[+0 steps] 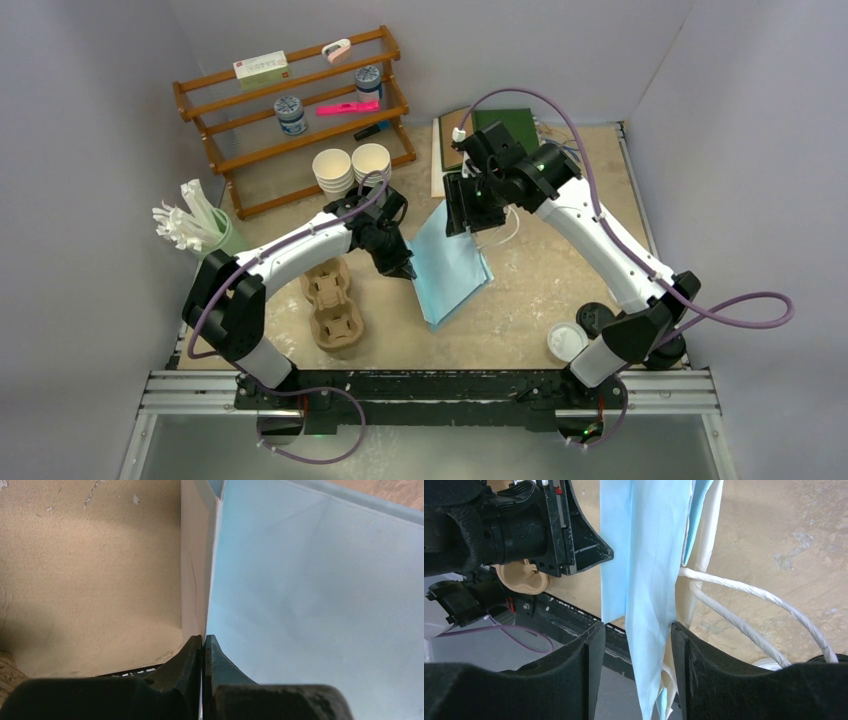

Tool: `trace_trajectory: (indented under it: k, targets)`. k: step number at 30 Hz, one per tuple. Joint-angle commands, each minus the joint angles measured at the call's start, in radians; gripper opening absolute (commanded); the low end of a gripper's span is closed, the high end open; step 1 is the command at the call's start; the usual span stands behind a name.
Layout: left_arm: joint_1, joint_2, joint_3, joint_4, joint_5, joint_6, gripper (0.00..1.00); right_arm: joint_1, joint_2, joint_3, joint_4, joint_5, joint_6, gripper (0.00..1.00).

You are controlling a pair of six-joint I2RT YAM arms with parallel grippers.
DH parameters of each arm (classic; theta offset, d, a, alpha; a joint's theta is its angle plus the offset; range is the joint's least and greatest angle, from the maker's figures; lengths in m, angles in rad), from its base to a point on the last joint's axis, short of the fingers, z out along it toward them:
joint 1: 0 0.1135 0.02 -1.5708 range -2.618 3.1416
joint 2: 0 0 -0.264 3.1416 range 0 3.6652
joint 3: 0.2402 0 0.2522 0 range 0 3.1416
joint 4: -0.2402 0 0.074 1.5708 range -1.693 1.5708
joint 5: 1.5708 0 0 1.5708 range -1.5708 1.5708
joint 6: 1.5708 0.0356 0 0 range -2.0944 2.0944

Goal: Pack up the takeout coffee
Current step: Open the takeout bag at the center of the board.

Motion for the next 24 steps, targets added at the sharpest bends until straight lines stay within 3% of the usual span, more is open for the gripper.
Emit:
trace_trajectory:
  k: [1,9,24]
  targets:
    - [0.002,-0.014,0.022,0.015,0.025,-0.005,0.01,0.001,-0.012,0.006,-0.011,0.037,-0.005,0.54]
    - [0.002,-0.020,0.013,0.019,0.035,0.002,0.01,0.001,-0.021,0.009,-0.007,0.054,0.007,0.60]
    - [0.002,-0.032,-0.010,0.050,0.052,-0.014,0.00,0.001,-0.032,-0.081,0.028,0.039,0.004,0.57]
